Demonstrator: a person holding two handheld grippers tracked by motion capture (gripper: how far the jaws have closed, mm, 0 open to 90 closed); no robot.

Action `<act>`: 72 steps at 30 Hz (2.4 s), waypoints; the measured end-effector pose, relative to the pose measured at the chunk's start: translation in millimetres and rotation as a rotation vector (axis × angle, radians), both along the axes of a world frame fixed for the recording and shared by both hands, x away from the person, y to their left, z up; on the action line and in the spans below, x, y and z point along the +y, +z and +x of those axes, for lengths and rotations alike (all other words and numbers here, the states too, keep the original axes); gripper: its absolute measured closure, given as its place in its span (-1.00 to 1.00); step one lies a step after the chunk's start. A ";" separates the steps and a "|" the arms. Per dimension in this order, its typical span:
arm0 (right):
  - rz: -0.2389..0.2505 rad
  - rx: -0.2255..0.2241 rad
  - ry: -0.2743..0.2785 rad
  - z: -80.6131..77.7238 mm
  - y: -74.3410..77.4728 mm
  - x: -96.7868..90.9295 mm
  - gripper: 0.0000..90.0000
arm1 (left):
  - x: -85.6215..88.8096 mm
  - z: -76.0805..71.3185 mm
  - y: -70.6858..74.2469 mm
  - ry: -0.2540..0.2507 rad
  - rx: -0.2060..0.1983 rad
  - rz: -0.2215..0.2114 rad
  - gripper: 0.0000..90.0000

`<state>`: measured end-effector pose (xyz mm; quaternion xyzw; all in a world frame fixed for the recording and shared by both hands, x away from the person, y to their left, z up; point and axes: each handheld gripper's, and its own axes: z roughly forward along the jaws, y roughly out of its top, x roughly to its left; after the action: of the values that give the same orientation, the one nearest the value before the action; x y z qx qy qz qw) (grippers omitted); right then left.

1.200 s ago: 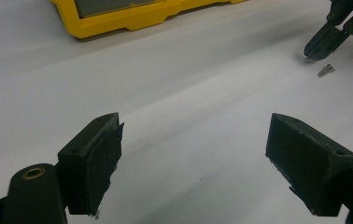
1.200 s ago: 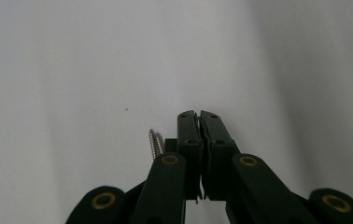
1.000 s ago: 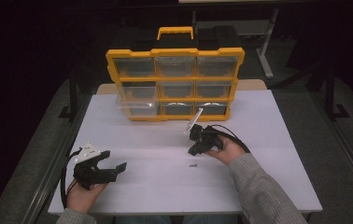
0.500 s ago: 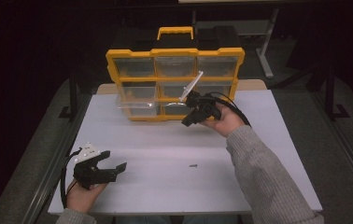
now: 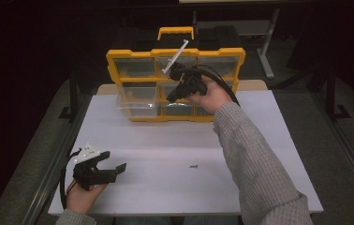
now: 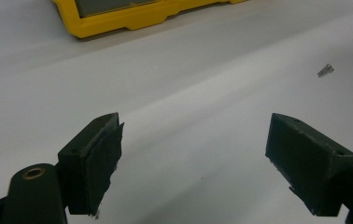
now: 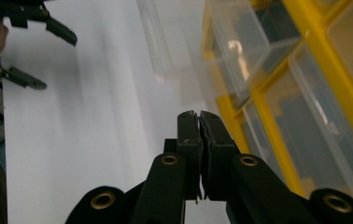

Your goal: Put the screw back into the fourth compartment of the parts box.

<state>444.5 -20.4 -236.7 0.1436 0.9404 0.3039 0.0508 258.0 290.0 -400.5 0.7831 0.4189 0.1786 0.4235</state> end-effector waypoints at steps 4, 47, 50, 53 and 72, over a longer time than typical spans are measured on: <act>0.008 -0.004 0.003 5.9 10.0 14.8 0.91 | 0.7 0.5 -0.2 -0.001 -0.001 -0.004 -0.60; 0.040 -0.003 0.005 8.0 14.3 36.0 0.73 | -1.6 -0.4 0.6 -0.009 -0.002 0.009 -0.60; 0.057 -0.002 0.006 0.7 14.4 17.5 0.70 | -1.9 0.0 0.3 -0.012 -0.008 0.014 -0.60; 0.068 -0.007 0.016 -8.7 6.1 -2.4 0.67 | -2.7 -0.1 -0.7 -0.010 -0.001 0.012 -0.60; 0.085 0.049 0.019 -52.5 -67.4 -51.5 0.51 | -5.1 -0.8 -1.7 -0.011 0.008 0.022 -0.60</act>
<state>392.0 -72.0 -304.0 0.1443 0.9289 0.3406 0.0186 257.2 284.9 -402.2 0.7907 0.4144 0.1779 0.4140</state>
